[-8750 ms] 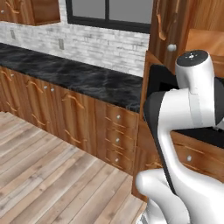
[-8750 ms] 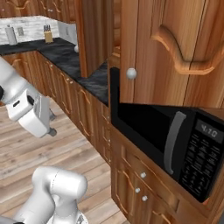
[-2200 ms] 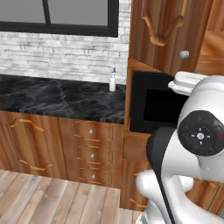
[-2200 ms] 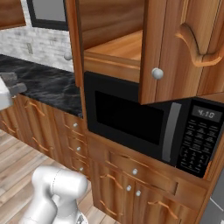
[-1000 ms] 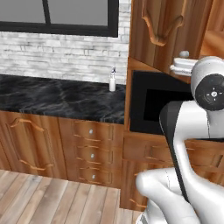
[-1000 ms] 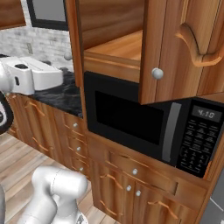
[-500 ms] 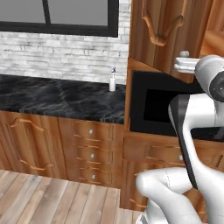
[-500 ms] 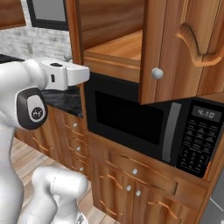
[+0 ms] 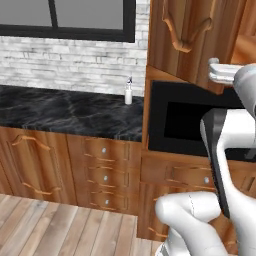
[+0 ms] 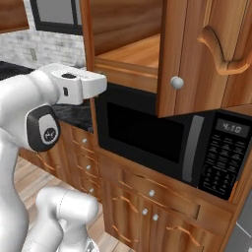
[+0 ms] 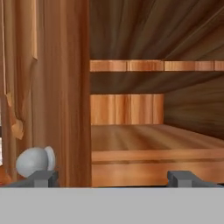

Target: Close all open cabinet doors.

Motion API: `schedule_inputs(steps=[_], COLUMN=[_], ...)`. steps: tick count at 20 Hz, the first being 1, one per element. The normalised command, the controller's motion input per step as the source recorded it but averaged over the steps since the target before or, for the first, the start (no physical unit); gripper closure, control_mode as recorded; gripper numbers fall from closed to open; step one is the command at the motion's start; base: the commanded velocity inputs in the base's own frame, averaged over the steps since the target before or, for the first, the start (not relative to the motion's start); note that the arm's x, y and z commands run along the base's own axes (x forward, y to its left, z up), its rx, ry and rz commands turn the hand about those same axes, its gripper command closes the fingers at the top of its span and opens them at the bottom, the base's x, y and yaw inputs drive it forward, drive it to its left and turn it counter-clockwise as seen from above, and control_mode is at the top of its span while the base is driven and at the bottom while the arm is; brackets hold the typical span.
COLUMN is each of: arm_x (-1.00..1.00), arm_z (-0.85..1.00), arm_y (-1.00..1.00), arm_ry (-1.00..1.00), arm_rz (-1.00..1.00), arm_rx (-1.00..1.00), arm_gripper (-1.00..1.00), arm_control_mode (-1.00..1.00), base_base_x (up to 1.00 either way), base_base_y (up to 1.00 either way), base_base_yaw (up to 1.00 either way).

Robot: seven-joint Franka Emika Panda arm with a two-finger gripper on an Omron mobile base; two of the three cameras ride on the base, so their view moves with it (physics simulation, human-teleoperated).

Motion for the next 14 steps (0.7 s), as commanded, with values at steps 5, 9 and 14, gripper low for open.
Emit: schedule_inputs(steps=[5,9,14], arm_x=[0.13,0.72,0.02], arm_z=[0.1,0.0,0.0], arm_y=[0.07,0.0,0.1], arm_ry=[0.03,0.22,0.08], arm_rz=[-0.07,-0.02,-0.01], arm_rx=[0.0,0.0,-0.02], arm_gripper=[-1.0,-1.0,-1.0], arm_control_mode=[-1.0,-1.0,-1.0], base_base_x=[0.0,0.0,0.0], base_base_y=[0.0,0.0,0.0], base_base_yaw=[0.0,0.0,0.0])
